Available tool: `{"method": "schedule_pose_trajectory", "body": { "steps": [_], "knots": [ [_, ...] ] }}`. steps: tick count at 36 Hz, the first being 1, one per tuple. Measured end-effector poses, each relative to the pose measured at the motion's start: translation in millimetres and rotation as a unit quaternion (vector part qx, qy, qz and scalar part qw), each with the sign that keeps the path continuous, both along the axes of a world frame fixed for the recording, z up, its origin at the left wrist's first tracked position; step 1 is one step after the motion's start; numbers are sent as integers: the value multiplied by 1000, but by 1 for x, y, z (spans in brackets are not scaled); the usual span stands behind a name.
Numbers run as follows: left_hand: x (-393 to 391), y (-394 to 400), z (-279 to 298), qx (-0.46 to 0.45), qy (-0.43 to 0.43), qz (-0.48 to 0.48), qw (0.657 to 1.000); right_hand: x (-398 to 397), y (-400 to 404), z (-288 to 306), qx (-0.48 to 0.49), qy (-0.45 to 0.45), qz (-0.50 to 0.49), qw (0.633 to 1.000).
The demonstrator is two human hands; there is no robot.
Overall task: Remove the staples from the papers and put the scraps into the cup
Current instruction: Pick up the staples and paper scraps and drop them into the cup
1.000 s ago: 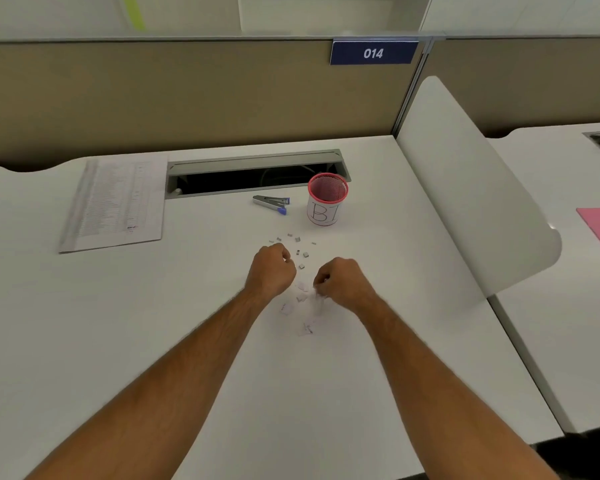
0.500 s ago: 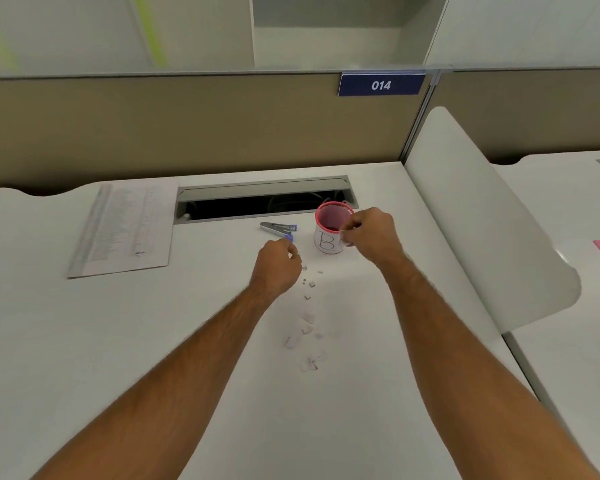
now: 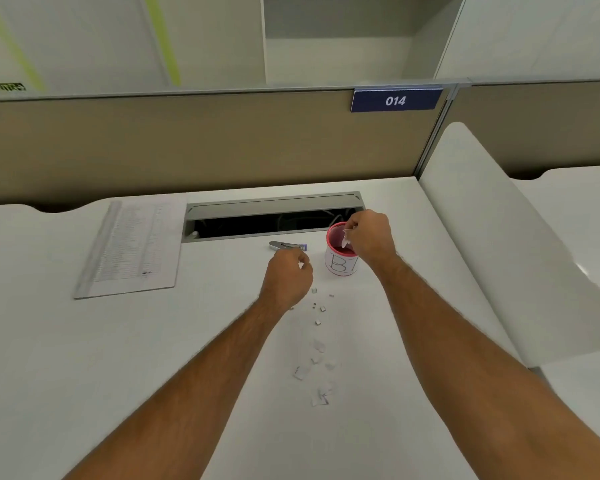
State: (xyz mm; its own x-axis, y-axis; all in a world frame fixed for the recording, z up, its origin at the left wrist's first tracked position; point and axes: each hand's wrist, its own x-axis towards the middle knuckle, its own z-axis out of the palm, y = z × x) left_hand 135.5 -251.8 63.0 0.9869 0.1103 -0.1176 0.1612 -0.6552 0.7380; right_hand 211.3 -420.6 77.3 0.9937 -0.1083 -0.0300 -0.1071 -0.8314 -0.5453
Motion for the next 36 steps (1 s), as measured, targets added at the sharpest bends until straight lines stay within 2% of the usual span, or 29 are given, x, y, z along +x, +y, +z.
{"method": "schedule_pose_trajectory", "body": {
  "steps": [6,12,20,23,28,31,36],
  "knots": [
    [6,2,-2,-4,5,-2,1000,6,1,-11,-35,24,18,999],
    [9,2,-7,3,8,1,1000,7,0,-13,-20,42,41,998],
    [4,5,-9,24,-2,4,1000,1,-7,-10,-28,-22,27,999],
    [-2,7,-9,32,9,5,999,-10,-4,-7,-36,-77,24,996],
    [-22,12,-20,52,52,-13,997,-52,14,-20,-39,-136,94,985],
    [-36,15,-29,60,75,-24,995,-78,22,-36,-24,-118,141,983],
    [-59,15,-41,81,116,-33,989,-110,26,-64,-21,-30,165,986]
  ]
}}
